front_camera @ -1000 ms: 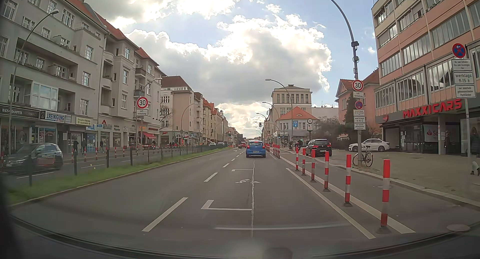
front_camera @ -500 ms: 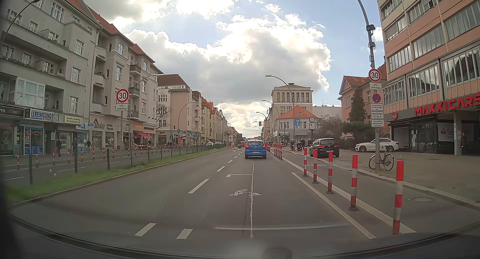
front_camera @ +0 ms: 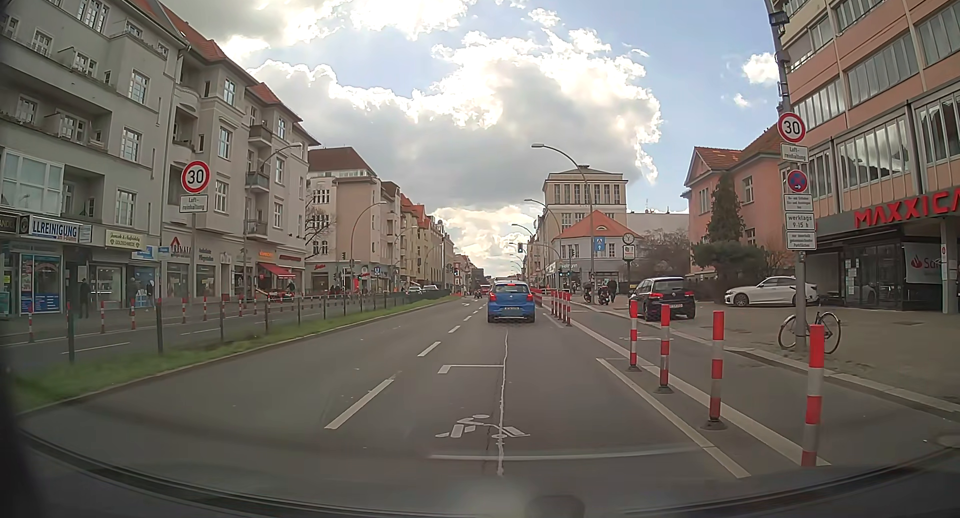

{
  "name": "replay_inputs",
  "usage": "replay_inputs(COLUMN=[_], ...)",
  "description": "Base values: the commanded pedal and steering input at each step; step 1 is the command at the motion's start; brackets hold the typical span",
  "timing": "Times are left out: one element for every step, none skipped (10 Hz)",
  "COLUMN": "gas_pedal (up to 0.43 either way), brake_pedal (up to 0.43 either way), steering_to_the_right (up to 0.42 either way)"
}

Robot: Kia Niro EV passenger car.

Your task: Follow the waypoints while adhering to traffic rules and regulations

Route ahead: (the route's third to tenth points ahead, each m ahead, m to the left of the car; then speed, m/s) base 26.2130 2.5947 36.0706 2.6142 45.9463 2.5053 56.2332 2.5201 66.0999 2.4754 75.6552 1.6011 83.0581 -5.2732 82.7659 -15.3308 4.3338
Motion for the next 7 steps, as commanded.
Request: replay_inputs(gas_pedal=[0.000,0.000,0.000,0.000,0.000,0.000,0.000], brake_pedal=[0.030,0.030,0.030,0.030,0.030,0.037,0.030], steering_to_the_right=[0.002,0.001,0.001,0.002,0.001,0.002,0.001])
